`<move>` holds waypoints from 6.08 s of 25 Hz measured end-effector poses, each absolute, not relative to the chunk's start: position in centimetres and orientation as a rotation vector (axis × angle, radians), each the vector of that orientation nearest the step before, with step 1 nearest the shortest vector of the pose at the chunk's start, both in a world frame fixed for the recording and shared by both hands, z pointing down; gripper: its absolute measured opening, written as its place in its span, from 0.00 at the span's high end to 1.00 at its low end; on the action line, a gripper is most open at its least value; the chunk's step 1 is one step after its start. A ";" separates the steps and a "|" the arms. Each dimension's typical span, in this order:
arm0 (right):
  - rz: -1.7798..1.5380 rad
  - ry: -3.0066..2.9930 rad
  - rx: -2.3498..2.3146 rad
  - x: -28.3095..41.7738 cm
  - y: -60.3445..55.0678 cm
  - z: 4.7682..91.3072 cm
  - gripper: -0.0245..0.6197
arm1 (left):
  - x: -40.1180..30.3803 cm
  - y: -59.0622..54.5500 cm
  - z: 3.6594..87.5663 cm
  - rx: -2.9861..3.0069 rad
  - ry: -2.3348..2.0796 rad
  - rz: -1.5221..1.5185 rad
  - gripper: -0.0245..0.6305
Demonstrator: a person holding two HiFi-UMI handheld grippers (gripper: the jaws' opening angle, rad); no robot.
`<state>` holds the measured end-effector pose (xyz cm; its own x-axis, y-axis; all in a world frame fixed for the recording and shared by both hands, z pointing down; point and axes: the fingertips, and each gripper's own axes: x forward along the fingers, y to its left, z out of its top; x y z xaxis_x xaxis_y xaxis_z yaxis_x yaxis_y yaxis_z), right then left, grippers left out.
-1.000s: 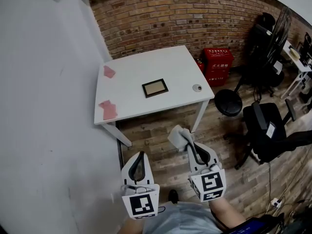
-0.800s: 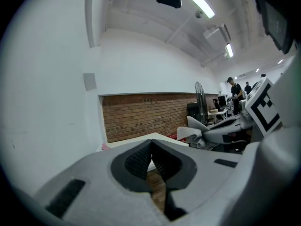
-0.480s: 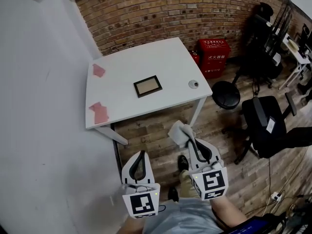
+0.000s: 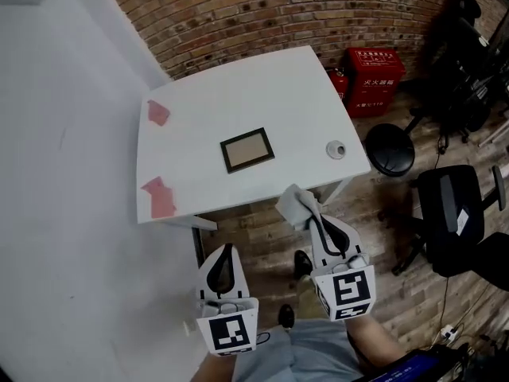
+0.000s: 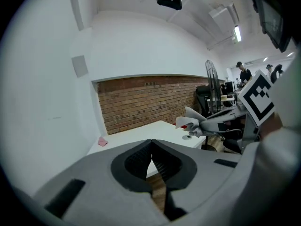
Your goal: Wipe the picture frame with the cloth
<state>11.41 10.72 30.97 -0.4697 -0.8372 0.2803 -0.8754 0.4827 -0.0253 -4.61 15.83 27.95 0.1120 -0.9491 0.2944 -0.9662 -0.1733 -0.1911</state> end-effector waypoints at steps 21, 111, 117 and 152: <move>0.110 -2.777 1.200 6.6 -7.1 24.1 0.92 | -7.0 3.2 21.1 2.118 -2.379 0.532 0.95; 0.345 -2.198 1.066 -7.0 -18.7 47.3 0.92 | -20.0 -14.2 42.4 2.044 -1.804 0.641 0.95; 0.325 -2.182 1.099 -5.0 -19.2 47.5 0.92 | -18.9 -14.7 42.4 2.065 -1.785 0.646 0.95; 0.173 -2.366 1.066 -7.4 -14.5 38.6 0.92 | -19.9 -7.2 33.3 2.041 -2.057 0.548 0.95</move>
